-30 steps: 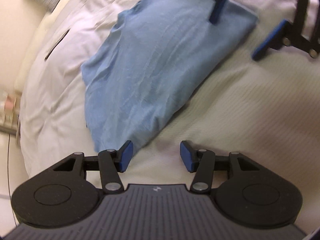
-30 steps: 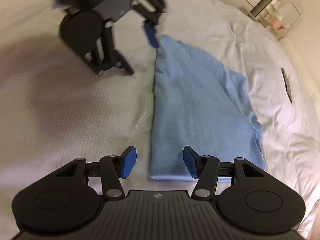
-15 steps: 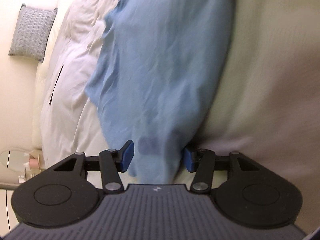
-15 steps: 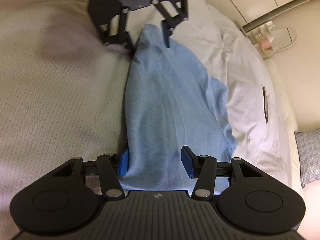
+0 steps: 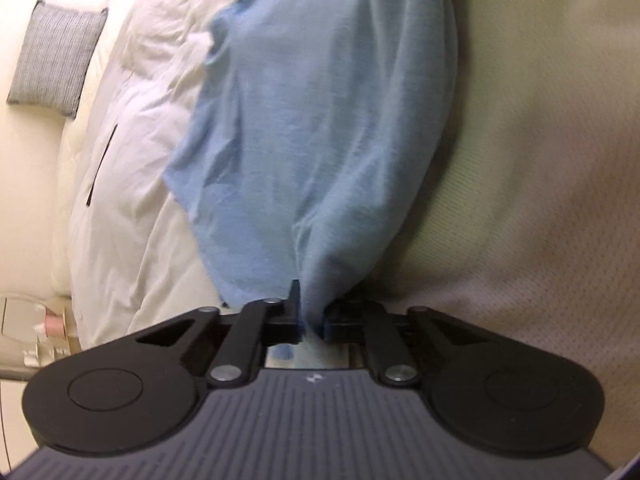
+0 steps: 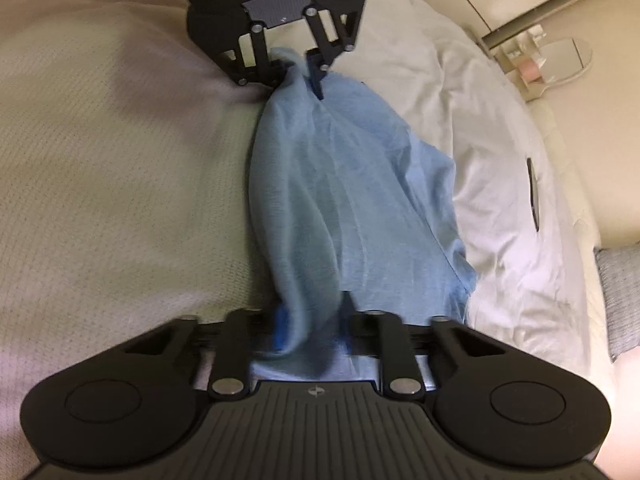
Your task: Fold clothes
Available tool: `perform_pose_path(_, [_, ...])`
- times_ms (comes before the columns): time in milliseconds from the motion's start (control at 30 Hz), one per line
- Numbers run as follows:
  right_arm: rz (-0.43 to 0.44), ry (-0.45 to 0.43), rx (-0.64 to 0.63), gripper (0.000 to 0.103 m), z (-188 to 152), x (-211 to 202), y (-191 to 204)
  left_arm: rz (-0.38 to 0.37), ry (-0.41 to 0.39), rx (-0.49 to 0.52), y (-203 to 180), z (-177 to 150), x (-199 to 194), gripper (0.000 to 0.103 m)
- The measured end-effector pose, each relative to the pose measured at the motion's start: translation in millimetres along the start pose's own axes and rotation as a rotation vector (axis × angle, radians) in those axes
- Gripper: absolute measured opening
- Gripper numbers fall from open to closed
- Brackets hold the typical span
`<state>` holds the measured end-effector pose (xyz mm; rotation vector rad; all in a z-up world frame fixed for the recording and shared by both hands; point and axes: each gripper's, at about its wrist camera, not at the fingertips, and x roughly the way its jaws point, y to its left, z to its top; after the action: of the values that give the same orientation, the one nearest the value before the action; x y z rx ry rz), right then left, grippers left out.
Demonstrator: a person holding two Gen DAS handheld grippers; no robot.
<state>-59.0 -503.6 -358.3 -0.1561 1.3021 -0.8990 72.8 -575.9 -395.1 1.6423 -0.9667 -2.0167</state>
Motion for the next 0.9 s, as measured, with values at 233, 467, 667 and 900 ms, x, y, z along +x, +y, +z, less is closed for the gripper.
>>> perform_pose_path(233, [0.015,-0.046,0.072,0.008,-2,-43,-47,0.041,-0.006,-0.074,50,21,-43,0.005])
perform_pose_path(467, [-0.029,-0.075,0.098,0.008,-21,-95,-126,0.072,-0.032,-0.113,112,75,-90,0.005])
perform_pose_path(667, [-0.057,-0.100,0.100,0.007,-56,-132,-191,0.085,-0.045,-0.126,166,139,-107,0.005])
perform_pose_path(900, [-0.094,-0.128,0.111,0.007,-121,-134,-287,0.118,-0.045,-0.142,243,241,-63,0.005])
